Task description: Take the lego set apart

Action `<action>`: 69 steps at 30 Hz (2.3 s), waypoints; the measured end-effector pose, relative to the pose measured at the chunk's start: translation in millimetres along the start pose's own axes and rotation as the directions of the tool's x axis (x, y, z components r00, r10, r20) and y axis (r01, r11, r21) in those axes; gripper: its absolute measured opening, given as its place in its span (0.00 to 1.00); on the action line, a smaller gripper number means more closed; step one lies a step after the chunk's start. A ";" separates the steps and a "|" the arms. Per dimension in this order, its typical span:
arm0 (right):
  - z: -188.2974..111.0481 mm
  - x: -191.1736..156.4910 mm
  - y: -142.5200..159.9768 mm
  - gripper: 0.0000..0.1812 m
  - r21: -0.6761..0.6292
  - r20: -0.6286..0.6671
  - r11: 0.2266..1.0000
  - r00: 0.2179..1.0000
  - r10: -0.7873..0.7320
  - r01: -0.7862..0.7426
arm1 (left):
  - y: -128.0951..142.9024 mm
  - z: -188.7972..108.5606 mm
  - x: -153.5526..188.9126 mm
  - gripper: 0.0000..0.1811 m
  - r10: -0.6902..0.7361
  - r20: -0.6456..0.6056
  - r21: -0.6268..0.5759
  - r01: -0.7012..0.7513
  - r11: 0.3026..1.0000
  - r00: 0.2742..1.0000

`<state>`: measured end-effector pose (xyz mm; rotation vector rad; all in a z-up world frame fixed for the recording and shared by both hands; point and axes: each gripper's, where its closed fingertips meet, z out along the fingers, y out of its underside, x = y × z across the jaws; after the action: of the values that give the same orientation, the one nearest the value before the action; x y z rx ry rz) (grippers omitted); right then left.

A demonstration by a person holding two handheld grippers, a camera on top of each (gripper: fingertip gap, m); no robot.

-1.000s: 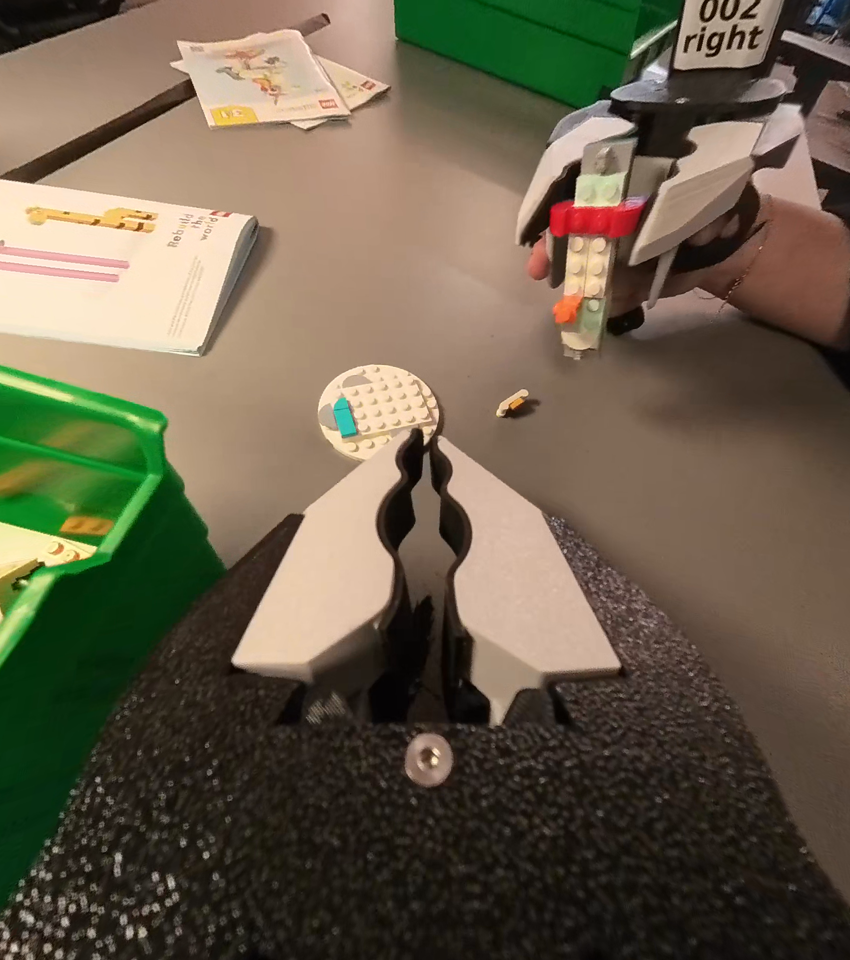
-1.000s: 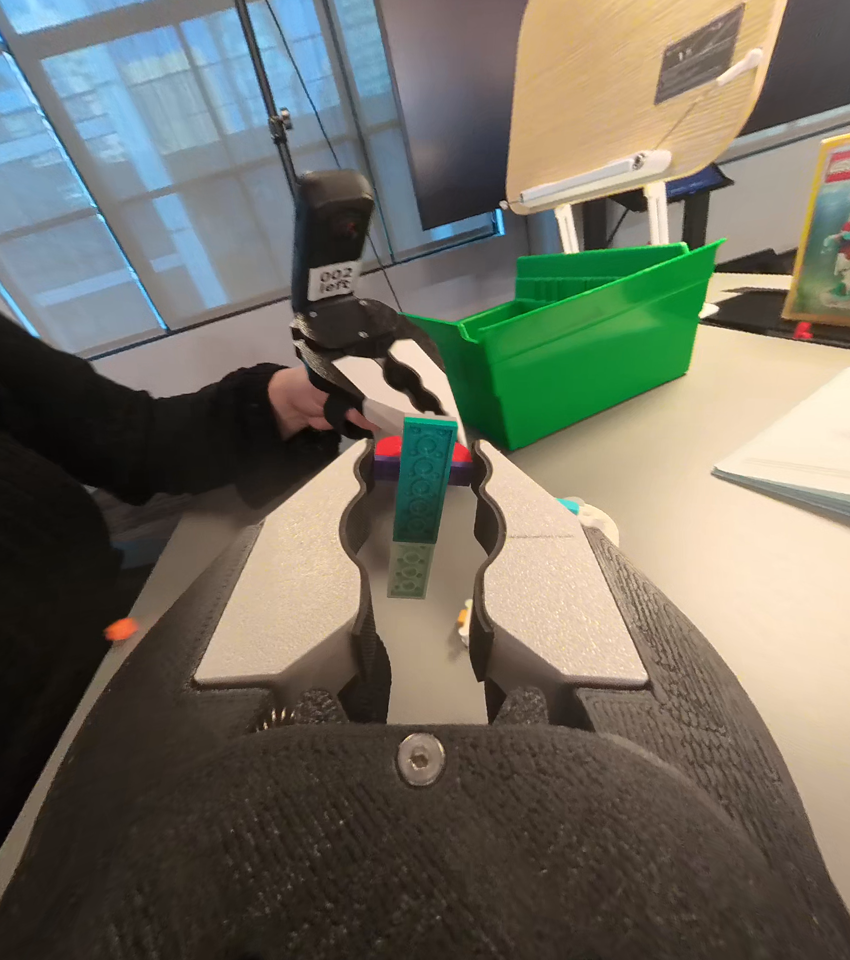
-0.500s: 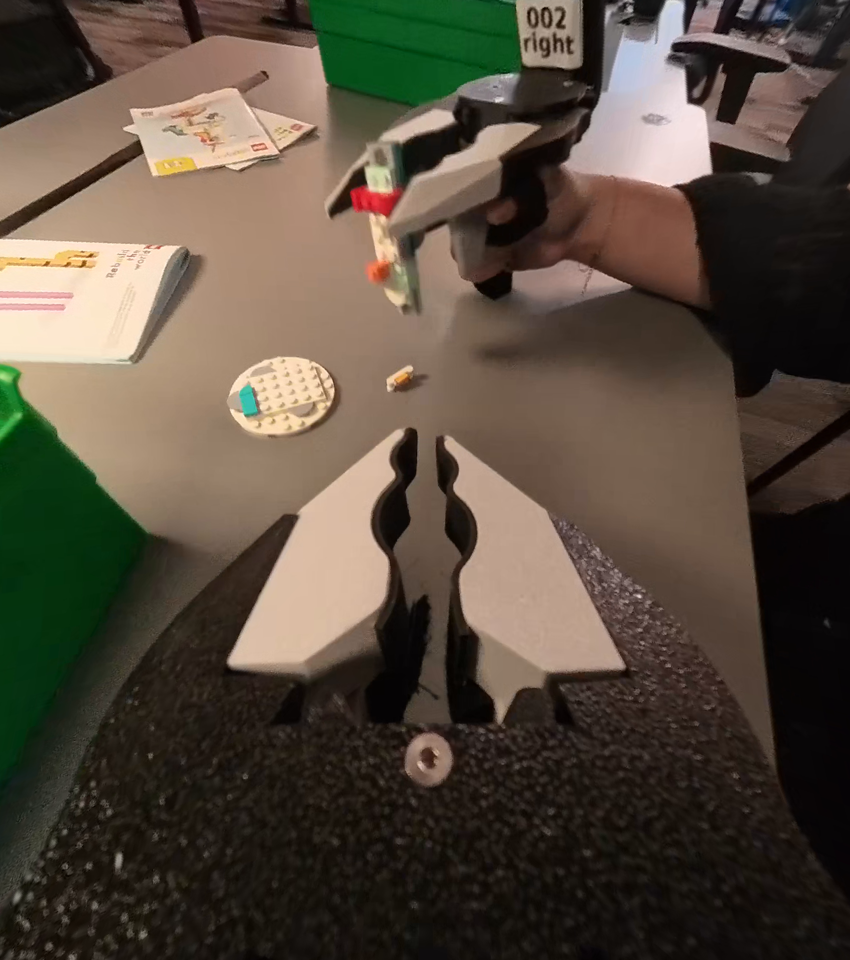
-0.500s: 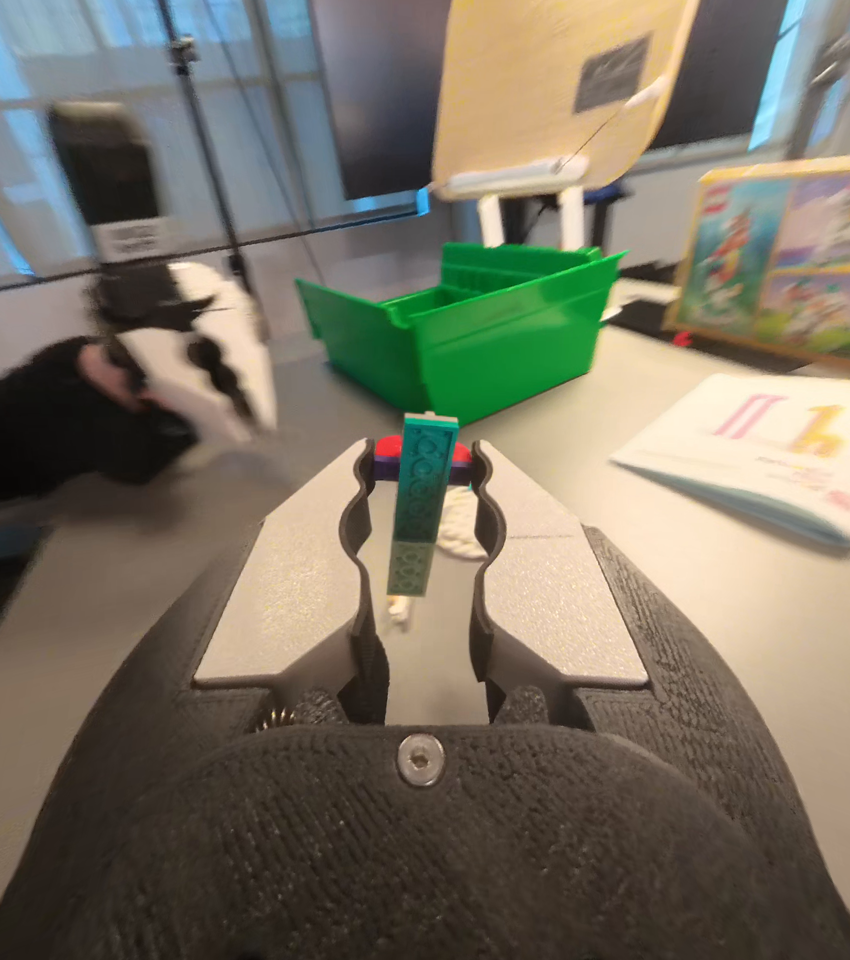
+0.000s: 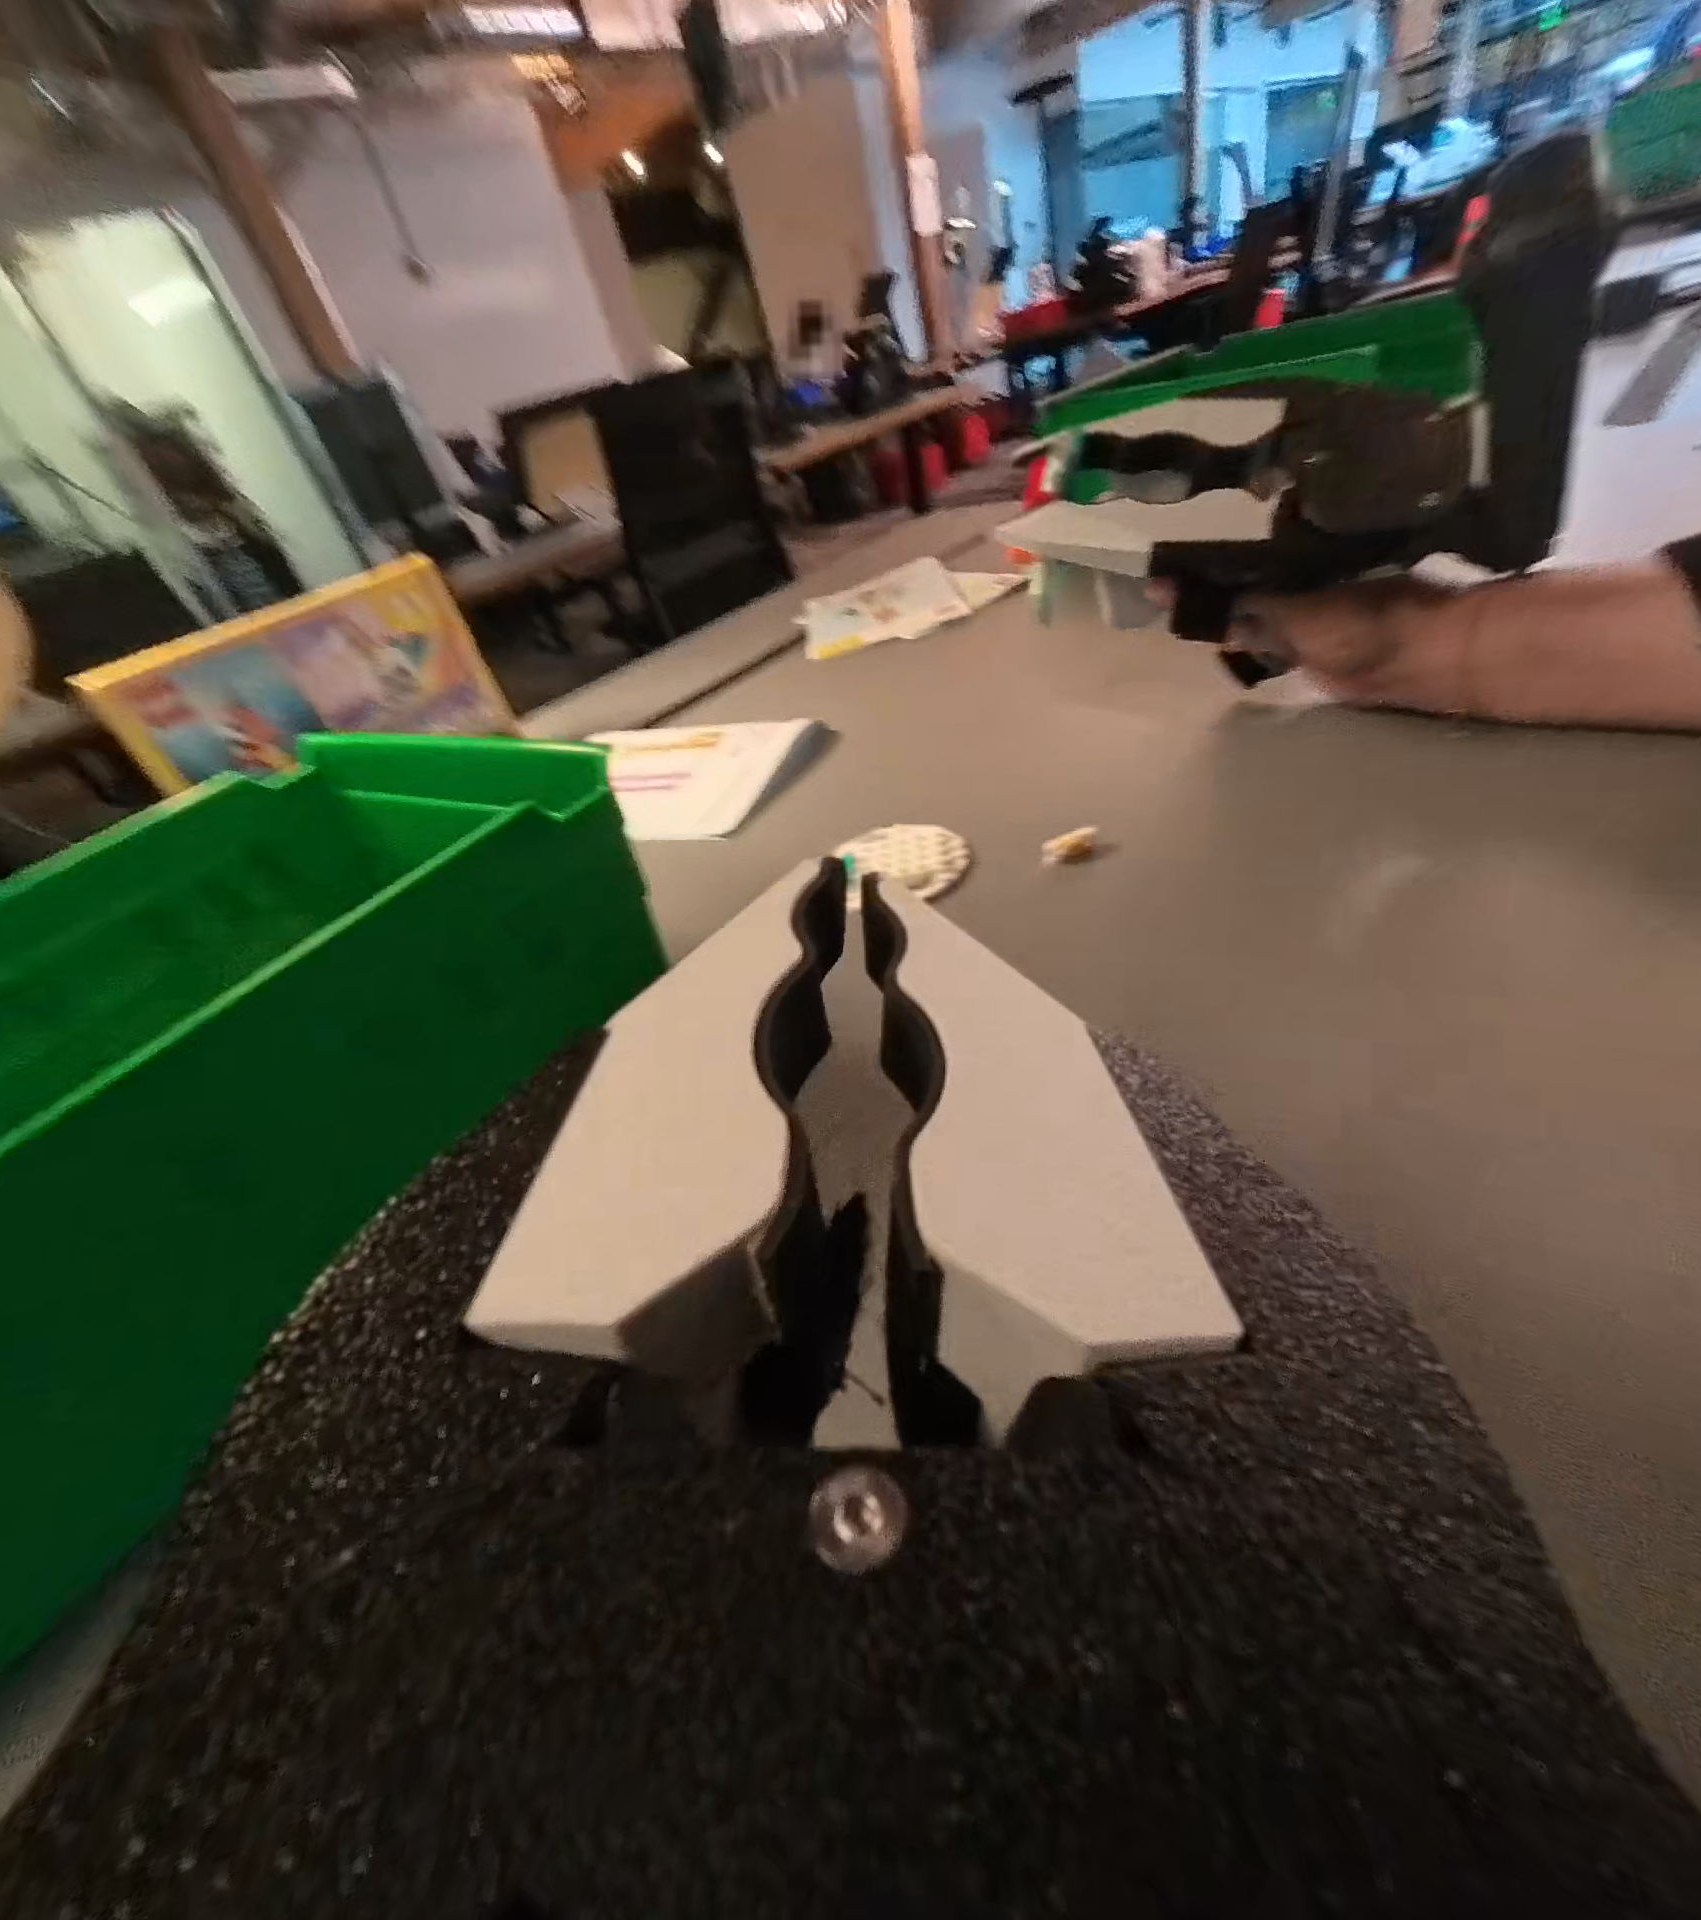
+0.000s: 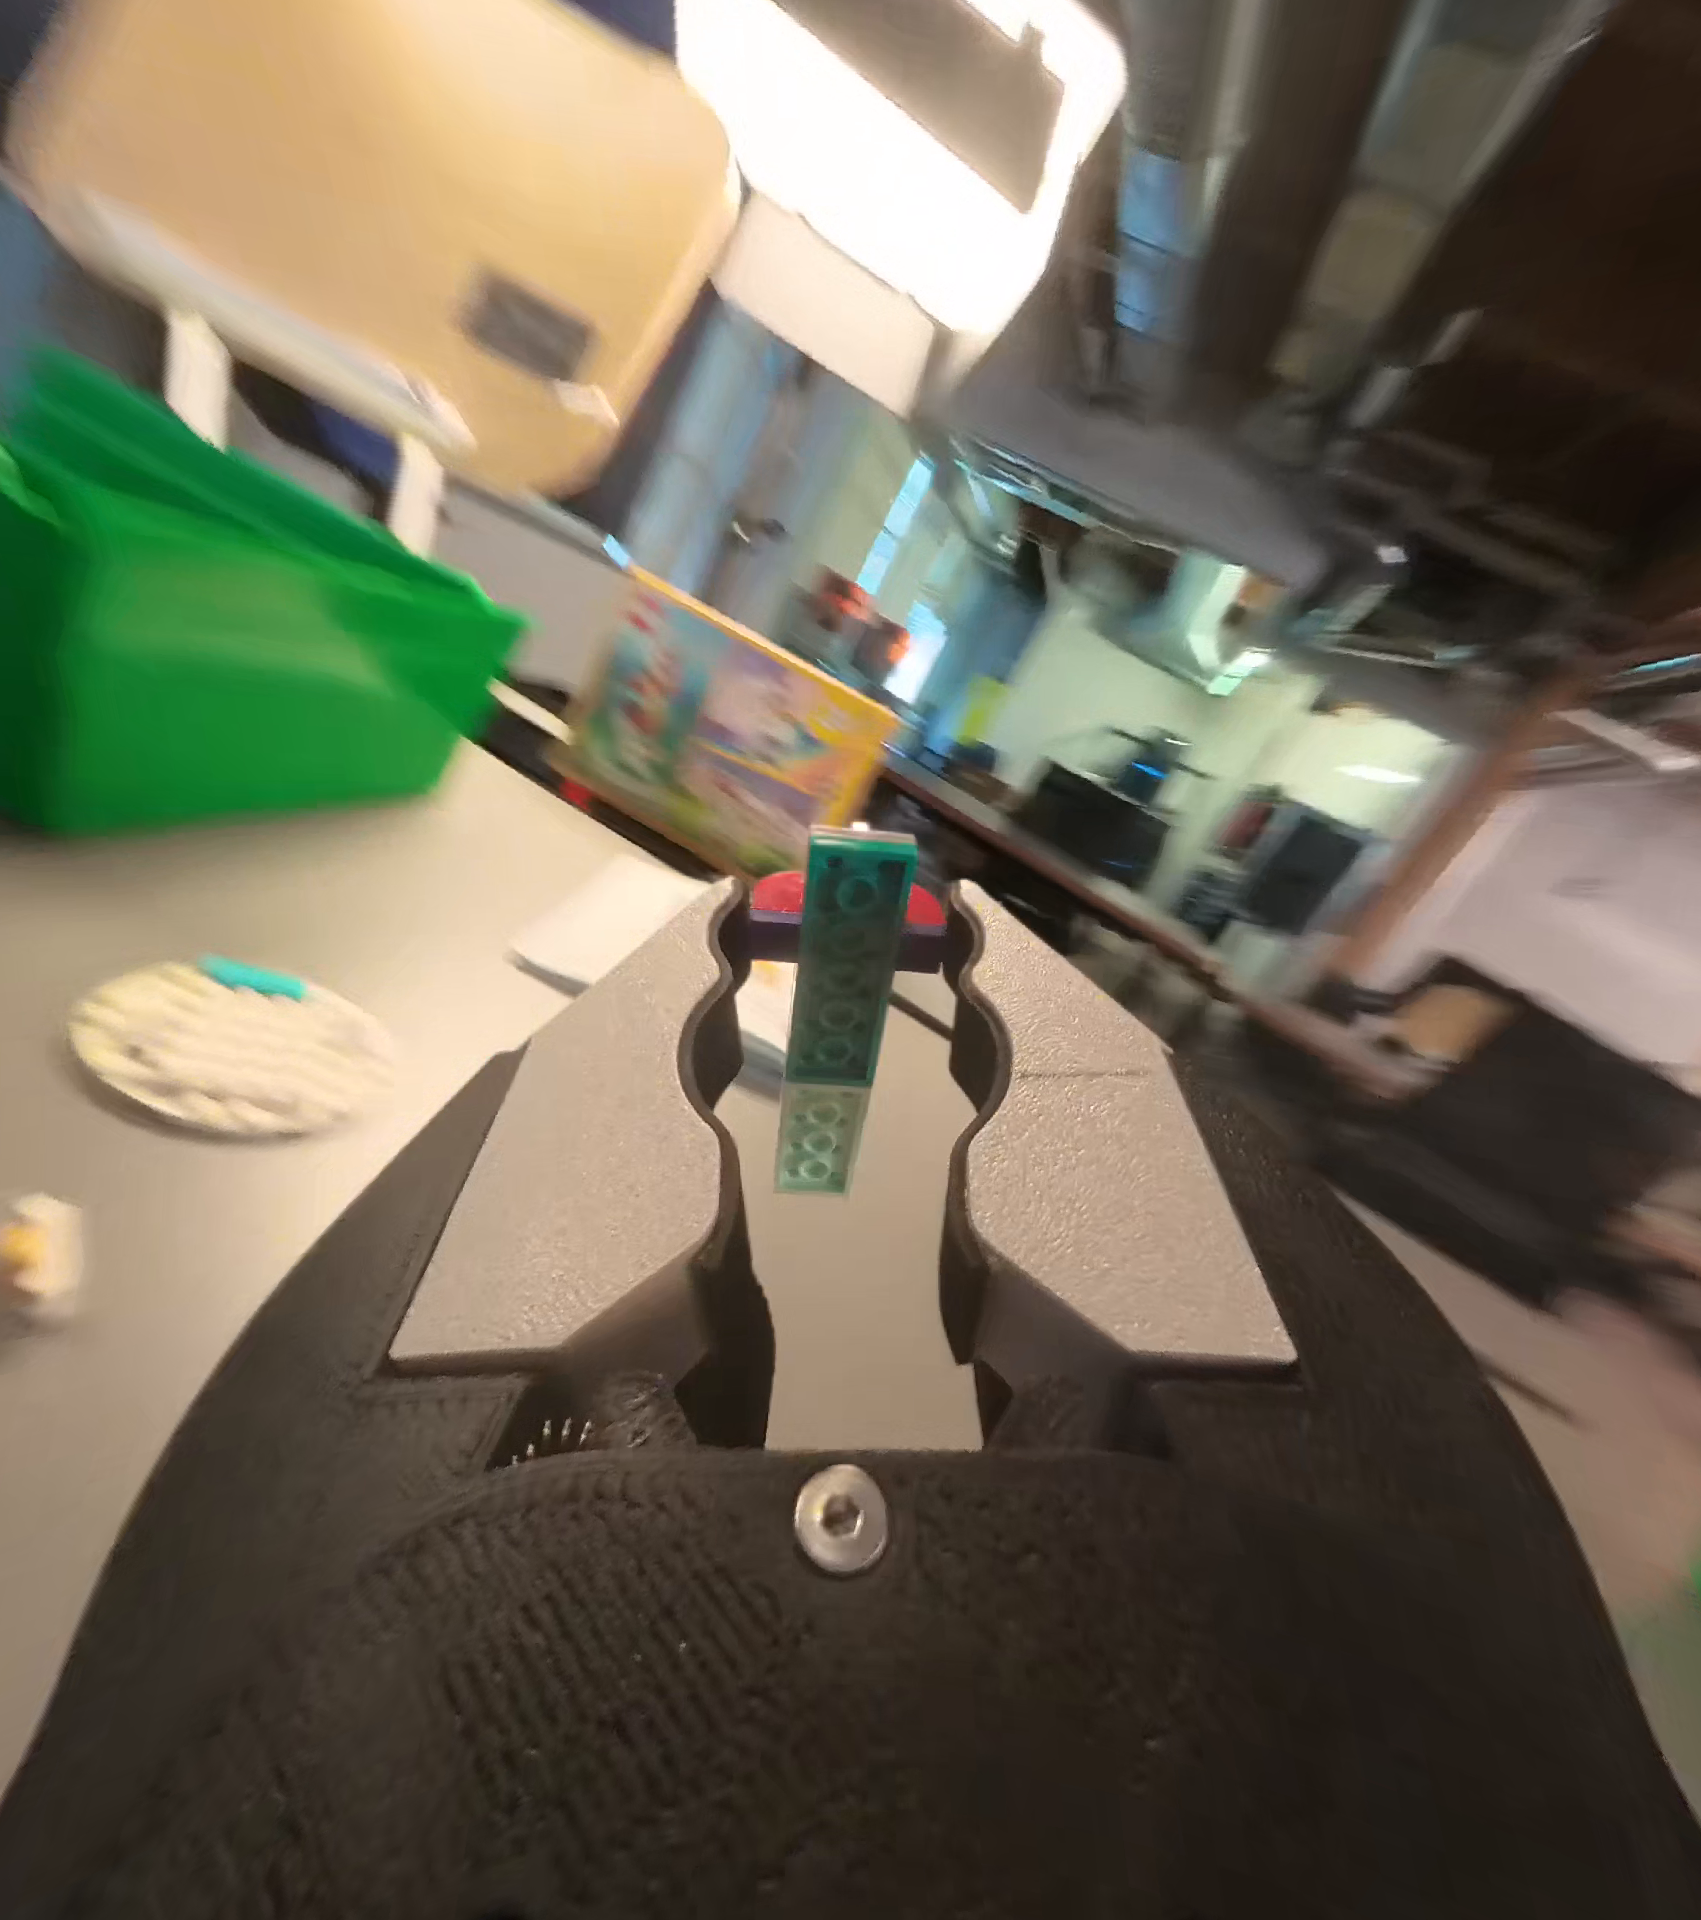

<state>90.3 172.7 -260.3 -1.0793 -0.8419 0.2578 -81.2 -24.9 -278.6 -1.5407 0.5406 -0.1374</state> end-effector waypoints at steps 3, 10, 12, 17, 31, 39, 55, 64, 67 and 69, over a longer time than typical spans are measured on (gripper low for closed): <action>2.9 -7.5 6.2 0.19 -0.032 0.034 0.999 0.999 -0.016 0.017 | 17.8 0.9 -11.4 0.01 0.119 0.101 -0.010 -0.118 0.993 0.988; 4.6 -22.6 5.0 0.19 -0.045 0.135 0.999 0.990 0.032 -0.026 | 11.1 3.0 -8.4 0.01 0.280 0.169 -0.006 -0.283 0.959 0.945; -0.1 -38.3 -4.0 0.19 -0.076 0.307 0.970 0.920 0.243 -0.231 | 9.7 3.4 -7.0 0.00 0.294 0.170 -0.004 -0.298 0.955 0.941; -28.1 -77.8 8.0 0.20 -0.426 0.587 0.829 0.586 0.558 -0.362 | 7.7 0.8 -13.6 0.00 0.274 0.195 0.005 -0.280 0.960 0.942; -42.7 -73.4 57.1 0.33 -0.529 0.538 0.848 0.758 0.367 -0.035 | 15.8 -2.2 -28.8 0.01 0.254 0.244 -0.039 -0.253 0.967 0.936; -26.7 -4.1 6.7 0.31 -0.061 0.120 0.998 0.993 0.003 0.004 | 18.7 -0.7 -34.4 0.15 0.254 0.276 -0.052 -0.250 0.967 0.927; -40.1 13.7 -2.8 0.31 -0.027 -0.083 0.994 0.990 -0.110 0.108 | 3.9 -31.2 -64.6 0.25 0.179 0.480 0.032 -0.221 0.975 0.859; -54.6 -10.7 -15.1 0.38 -0.035 -0.059 0.979 0.978 -0.200 0.199 | 2.0 -42.9 -78.4 0.37 0.188 0.576 0.017 -0.242 0.970 0.796; -57.6 -15.9 -17.0 0.48 -0.042 -0.054 0.980 0.979 -0.197 0.195 | 3.1 -39.1 -75.6 0.45 0.236 0.572 -0.017 -0.276 0.961 0.786; -59.5 -15.1 -18.3 0.51 -0.045 -0.068 0.981 0.979 -0.190 0.188 | 6.4 -33.1 -73.8 0.55 0.277 0.562 -0.055 -0.300 0.952 0.779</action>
<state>118.9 115.5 -264.0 -1.0307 -0.8813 0.0429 -161.1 -24.1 -264.8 -1.3530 0.2851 0.5375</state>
